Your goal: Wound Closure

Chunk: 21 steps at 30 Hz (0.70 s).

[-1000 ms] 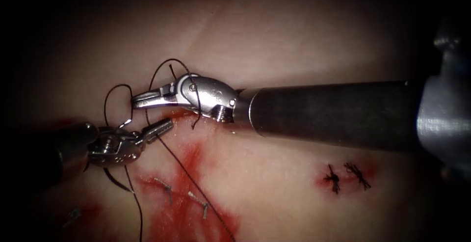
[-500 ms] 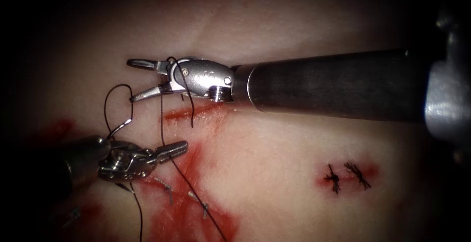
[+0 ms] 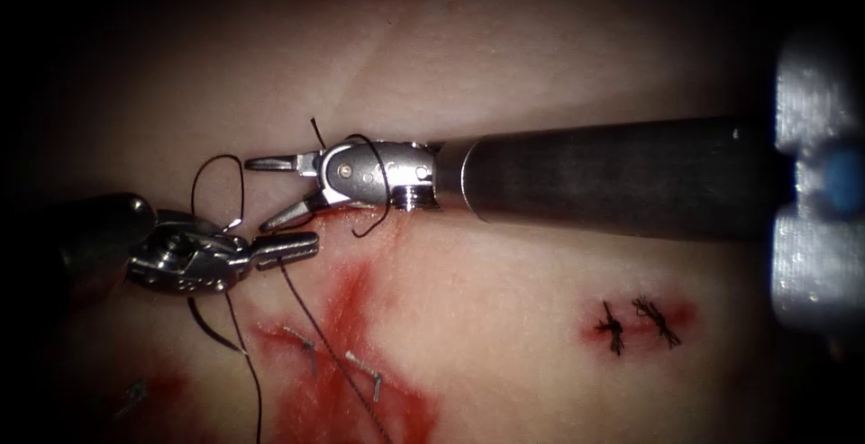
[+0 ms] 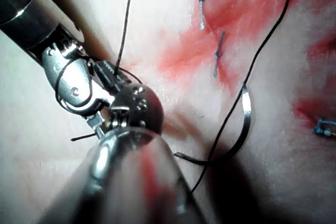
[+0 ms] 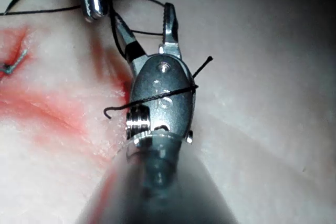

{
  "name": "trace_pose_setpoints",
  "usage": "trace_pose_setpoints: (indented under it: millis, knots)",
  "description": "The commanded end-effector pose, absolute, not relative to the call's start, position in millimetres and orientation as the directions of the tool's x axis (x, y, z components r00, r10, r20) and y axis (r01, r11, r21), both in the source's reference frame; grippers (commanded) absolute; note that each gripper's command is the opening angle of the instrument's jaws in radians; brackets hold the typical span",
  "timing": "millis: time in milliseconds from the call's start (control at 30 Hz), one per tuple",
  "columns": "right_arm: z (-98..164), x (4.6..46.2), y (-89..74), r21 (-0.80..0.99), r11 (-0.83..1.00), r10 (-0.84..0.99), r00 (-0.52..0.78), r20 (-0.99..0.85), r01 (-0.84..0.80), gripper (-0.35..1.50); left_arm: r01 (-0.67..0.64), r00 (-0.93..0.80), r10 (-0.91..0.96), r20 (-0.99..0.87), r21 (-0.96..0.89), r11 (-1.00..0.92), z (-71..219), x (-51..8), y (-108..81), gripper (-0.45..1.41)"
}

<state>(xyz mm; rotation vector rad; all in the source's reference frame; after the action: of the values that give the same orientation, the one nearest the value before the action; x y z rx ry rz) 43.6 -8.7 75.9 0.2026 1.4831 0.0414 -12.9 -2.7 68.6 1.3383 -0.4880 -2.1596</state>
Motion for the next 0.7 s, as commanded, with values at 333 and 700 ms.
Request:
trace_pose_setpoints:
  millis: [333, 700]
  knots:
    - [76.8, 43.0, -9.4, 0.163, 0.973, 0.151, 0.084, -0.985, 0.161, 1.21, 0.256, -0.264, -0.64, -0.721, 0.588, -0.767, 68.4, -11.8, 0.8, -0.45]
    - [77.0, 43.2, -11.2, 0.227, 0.932, 0.212, 0.085, -0.974, 0.283, 1.21, 0.264, -0.252, -0.664, -0.704, 0.61, -0.747, 70.3, -10.9, 4.7, -0.45]
